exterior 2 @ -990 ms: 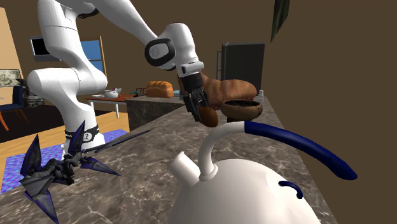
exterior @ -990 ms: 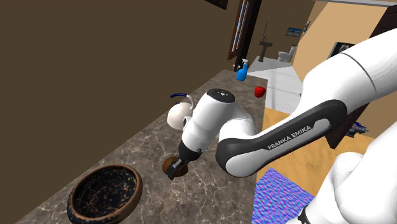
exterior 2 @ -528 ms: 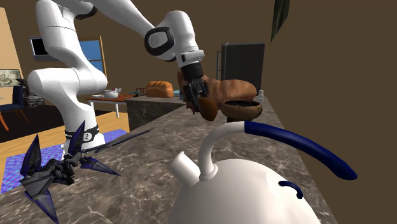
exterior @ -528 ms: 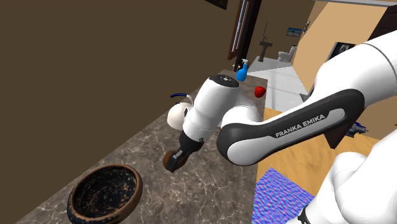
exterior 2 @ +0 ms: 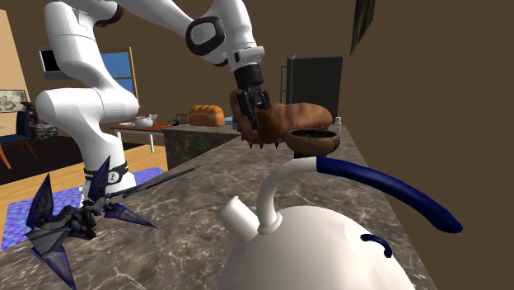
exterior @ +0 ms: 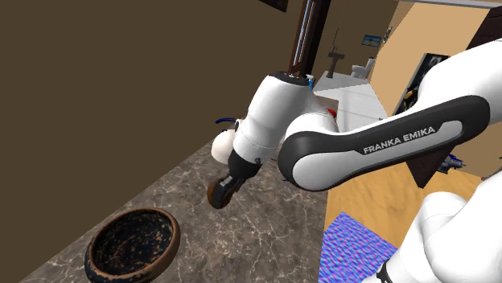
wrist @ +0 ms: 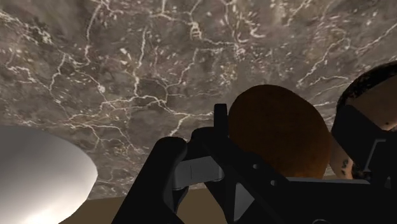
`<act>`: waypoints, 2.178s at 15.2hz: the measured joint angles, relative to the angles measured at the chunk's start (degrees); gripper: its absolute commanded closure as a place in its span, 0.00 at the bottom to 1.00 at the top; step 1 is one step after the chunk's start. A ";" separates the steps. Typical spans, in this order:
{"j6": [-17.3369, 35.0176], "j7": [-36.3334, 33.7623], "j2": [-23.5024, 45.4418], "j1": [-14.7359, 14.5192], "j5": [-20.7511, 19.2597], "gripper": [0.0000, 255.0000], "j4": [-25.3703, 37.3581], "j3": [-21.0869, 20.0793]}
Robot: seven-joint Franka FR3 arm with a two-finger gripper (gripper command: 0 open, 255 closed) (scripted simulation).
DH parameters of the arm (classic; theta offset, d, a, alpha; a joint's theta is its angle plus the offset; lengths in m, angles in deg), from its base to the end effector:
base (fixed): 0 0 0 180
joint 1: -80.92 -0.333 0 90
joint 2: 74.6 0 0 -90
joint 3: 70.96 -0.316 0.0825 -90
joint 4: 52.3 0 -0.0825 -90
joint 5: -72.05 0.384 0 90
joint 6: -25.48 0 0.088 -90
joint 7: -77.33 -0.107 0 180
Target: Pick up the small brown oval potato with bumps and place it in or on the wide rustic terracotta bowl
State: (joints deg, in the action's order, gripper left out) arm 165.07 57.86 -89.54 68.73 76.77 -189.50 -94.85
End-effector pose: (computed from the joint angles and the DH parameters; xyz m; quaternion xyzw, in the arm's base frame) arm 0.3893 0.2899 0.4375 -0.9828 -0.1170 -0.1349 0.0464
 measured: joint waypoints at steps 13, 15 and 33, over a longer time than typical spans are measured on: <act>-7.50 -4.10 2.39 -0.05 -2.19 1.00 9.77 -2.30; -8.28 -7.84 6.59 0.01 -5.05 1.00 14.35 -4.48; -11.53 -28.50 32.34 -8.19 -25.33 1.00 37.32 -8.79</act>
State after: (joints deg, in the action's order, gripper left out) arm 153.54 29.36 -57.20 60.53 51.44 -152.18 -103.64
